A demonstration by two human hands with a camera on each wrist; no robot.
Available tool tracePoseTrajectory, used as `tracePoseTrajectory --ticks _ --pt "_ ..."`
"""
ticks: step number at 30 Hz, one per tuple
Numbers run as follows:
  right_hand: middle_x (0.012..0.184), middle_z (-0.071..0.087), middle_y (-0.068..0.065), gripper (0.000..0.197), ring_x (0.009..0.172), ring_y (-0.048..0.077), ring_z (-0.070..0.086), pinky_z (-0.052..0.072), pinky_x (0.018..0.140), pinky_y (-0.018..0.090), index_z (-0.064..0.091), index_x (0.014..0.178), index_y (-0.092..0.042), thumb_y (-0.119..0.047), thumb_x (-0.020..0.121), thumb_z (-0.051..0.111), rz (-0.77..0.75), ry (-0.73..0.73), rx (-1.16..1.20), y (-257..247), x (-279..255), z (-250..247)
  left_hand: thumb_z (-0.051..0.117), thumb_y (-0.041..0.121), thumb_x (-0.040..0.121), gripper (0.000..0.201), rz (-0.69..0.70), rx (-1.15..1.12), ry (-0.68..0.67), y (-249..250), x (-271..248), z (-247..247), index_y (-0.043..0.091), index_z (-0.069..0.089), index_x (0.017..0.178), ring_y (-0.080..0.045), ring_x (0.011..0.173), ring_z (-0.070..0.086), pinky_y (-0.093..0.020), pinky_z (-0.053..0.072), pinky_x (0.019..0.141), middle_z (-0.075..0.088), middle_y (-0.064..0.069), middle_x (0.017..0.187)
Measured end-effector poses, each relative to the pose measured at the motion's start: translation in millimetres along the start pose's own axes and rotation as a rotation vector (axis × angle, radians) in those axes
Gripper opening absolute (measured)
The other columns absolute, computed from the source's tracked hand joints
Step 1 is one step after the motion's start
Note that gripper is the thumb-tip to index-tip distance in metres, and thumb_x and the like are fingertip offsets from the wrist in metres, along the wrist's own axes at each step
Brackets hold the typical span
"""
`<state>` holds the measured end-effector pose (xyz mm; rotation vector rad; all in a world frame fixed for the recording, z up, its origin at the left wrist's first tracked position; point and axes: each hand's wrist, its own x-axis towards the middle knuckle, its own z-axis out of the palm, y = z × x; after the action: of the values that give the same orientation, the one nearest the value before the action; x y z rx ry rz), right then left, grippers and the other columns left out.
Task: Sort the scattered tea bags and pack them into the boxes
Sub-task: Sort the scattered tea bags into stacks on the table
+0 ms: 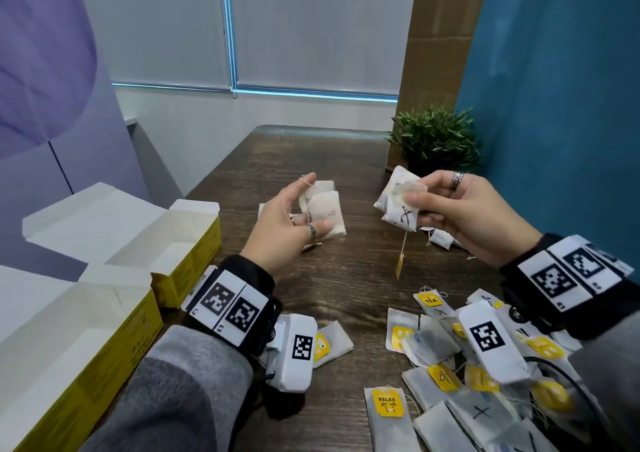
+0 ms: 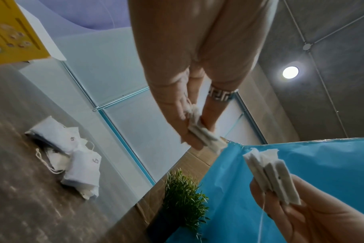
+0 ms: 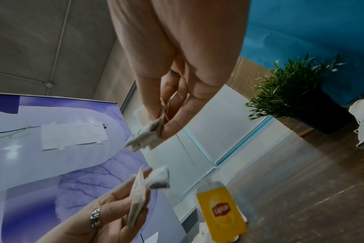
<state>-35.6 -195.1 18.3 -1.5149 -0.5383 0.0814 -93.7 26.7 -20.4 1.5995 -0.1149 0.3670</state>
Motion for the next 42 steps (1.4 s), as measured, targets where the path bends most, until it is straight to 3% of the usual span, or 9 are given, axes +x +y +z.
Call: tracePoseTrajectory --ticks 4,8,12,15,19,25,30,33,42 --pt "0.062 0.066 -0.003 0.011 0.052 0.004 0.062 0.046 0.046 0.011 0.057 0.078 -0.006 0.002 0.084 0.061 -0.033 0.112 0.011 -2.4 3.2 -7.0 0.062 -0.011 0.080 0.059 -0.069 0.149 0.087 -6.1 7.9 -11.8 0.019 0.052 0.130 -0.019 0.111 0.060 -0.033 0.052 0.093 0.053 -0.001 0.133" --pt "0.073 0.062 0.004 0.014 0.057 0.005 0.063 0.051 0.049 0.016 0.057 0.078 -0.009 0.001 0.085 0.062 -0.042 0.203 -0.086 -1.9 9.9 -30.1 0.046 -0.021 0.082 0.057 -0.152 0.134 0.128 -5.0 16.8 -18.8 0.012 0.054 0.127 -0.011 0.094 0.061 -0.011 0.052 0.069 0.061 -0.003 0.119" --pt "0.076 0.056 0.002 0.016 0.061 0.010 0.058 0.055 0.050 0.022 0.056 0.090 -0.015 -0.003 0.085 0.064 0.083 0.286 -0.284 5.6 35.6 -66.2 0.048 -0.019 0.083 0.055 -0.279 0.257 0.048 -3.7 46.3 -22.1 0.016 0.057 0.125 -0.015 0.100 0.059 -0.027 0.051 0.090 0.060 -0.005 0.122" --pt "0.073 0.053 0.003 0.025 0.058 0.014 0.056 0.051 0.039 0.022 0.051 0.093 -0.017 0.000 0.082 0.067 0.183 0.347 -0.432 18.9 59.2 -91.1 0.044 -0.021 0.084 0.045 -0.370 0.270 0.050 -6.8 72.8 -18.2 0.016 0.065 0.097 -0.021 0.101 0.061 -0.036 0.051 0.091 0.061 -0.007 0.118" --pt "0.086 0.063 0.012 0.028 0.075 0.028 0.063 0.059 0.062 0.041 0.054 0.073 -0.024 -0.001 0.078 0.069 0.358 0.336 -0.849 45.0 82.4 -120.8 0.043 -0.021 0.083 0.039 -0.466 0.427 0.078 -27.5 96.8 -19.0 0.012 0.064 0.085 -0.027 0.103 0.057 -0.040 0.050 0.091 0.058 -0.012 0.112" --pt "0.070 0.056 0.002 0.023 0.058 0.010 0.047 0.037 0.032 0.010 0.066 0.108 -0.002 0.000 0.087 0.059 0.609 -0.011 -1.147 60.2 81.0 -133.5 0.061 -0.012 0.079 0.045 -0.554 0.754 -0.030 -47.7 109.3 -22.7 0.009 0.061 0.118 -0.026 0.092 0.052 -0.035 0.047 0.077 0.052 -0.013 0.116" --pt "0.106 0.062 0.003 0.042 0.092 0.017 0.054 0.040 0.066 0.024 0.060 0.112 -0.010 -0.041 0.083 0.066 0.509 0.032 -1.290 78.4 92.7 -131.6 0.068 -0.010 0.076 0.048 -0.558 0.885 -0.039 -51.8 113.3 -22.1 0.006 0.060 0.120 -0.023 0.065 0.051 -0.027 0.047 0.052 0.056 -0.015 0.101" --pt "0.108 0.060 0.001 0.047 0.105 0.020 0.056 0.039 0.075 0.026 0.059 0.114 -0.016 -0.038 0.076 0.074 0.519 -0.007 -1.334 87.4 96.3 -125.9 0.070 -0.007 0.075 0.048 -0.557 0.946 -0.063 -53.6 117.1 -22.9 0.009 0.061 0.120 -0.023 0.067 0.053 -0.028 0.047 0.056 0.060 -0.014 0.099" --pt "0.055 0.059 0.005 0.024 0.033 0.005 0.050 0.036 0.033 0.015 0.050 0.069 -0.011 -0.005 0.084 0.067 0.398 0.225 -0.618 72.7 113.5 -113.4 0.072 -0.003 0.074 0.052 -0.598 0.932 -0.074 -61.9 123.3 -32.3 0.014 0.059 0.121 -0.021 0.060 0.054 -0.027 0.043 0.053 0.058 -0.011 0.078"
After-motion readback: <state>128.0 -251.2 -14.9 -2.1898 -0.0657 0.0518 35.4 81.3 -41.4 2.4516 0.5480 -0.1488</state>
